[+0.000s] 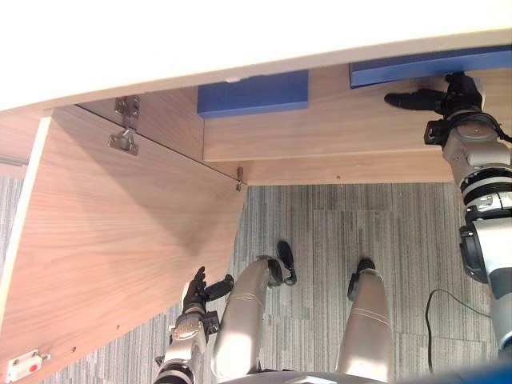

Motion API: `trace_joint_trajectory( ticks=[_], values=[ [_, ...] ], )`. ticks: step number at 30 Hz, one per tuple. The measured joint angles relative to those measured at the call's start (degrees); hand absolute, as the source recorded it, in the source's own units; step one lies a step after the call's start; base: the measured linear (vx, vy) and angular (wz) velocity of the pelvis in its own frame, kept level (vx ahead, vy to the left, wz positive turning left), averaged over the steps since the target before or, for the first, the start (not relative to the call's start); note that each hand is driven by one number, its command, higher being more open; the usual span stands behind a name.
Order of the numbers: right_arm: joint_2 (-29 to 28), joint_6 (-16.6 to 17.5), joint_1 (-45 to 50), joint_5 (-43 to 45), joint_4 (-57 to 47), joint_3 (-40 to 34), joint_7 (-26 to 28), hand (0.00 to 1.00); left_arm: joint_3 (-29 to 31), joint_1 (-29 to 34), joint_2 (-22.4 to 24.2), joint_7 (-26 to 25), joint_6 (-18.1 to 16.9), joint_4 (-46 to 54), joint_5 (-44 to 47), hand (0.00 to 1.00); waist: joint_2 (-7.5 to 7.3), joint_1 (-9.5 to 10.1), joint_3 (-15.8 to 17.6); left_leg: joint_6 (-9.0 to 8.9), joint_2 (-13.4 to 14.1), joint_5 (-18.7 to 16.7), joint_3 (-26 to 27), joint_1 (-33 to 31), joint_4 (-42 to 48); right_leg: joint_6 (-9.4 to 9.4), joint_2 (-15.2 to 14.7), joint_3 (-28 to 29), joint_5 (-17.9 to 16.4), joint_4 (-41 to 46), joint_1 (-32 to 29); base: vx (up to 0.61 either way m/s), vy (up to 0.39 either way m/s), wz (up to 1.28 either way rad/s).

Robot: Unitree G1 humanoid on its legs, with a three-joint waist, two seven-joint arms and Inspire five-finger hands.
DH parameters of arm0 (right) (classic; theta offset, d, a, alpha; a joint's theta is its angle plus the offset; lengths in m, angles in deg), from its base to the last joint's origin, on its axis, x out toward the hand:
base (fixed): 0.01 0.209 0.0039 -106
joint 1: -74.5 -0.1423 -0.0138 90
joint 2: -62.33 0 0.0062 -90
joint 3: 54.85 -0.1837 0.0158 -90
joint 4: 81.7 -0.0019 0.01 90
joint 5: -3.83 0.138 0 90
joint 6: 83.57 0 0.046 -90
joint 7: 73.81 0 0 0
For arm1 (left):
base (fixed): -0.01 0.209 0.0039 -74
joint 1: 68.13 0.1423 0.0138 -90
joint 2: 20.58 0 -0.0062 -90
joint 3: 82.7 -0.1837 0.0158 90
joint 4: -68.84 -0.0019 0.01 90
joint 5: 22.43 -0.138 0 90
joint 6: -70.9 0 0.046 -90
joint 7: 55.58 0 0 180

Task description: Walk over to the cabinet, pick up the folder, carry it to the office cabinet, place the folder inside the office cabinet, then close the office cabinet door

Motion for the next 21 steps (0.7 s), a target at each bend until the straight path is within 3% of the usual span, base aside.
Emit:
trace_joint_trajectory(
  ticks=[5,9,19,21],
  values=[
    [0.1,0.4,3.7,-6.4,0.2,2.3,6.0,1.0,-0.7,2.4,-1.4,2.3,0.1,0.4,-0.2,1.0,-1.37,0.25,-2.6,-0.64,-0.3,0.4,-0.1,2.4,-2.7,-0.11,-0.1,-1.3,0.3,-3.1,2.9,0.11,0.008,0.04],
    [0.9,1.0,5.8,-12.5,0.0,5.0,10.3,1.0,-2.4,2.7,-2.1,3.6,0.7,0.8,-0.2,1.0,-1.48,0.62,-3.0,-0.85,-0.1,0.5,0.5,4.8,-3.9,-0.19,-0.1,-2.2,0.4,-5.1,5.9,0.1,0.016,0.02],
    [0.0,5.7,12.7,-27.9,-5.5,10.6,19.1,1.0,-4.9,2.8,-3.7,7.5,1.1,0.9,-0.2,1.0,-2.88,1.31,-5.0,-1.0,-0.1,0.5,2.2,7.4,-6.2,-0.21,0.2,-1.3,1.8,-8.4,7.8,0.05,0.026,-0.08],
    [-1.6,6.5,14.2,-33.6,-5.6,11.7,18.4,1.0,-5.8,2.8,-3.7,8.3,1.0,1.0,-0.3,1.0,-2.93,1.32,-5.4,-1.01,-0.1,0.5,2.3,8.1,-6.6,-0.22,0.3,-1.3,2.2,-9.2,8.5,0.02,0.039,-0.06]
  ],
)
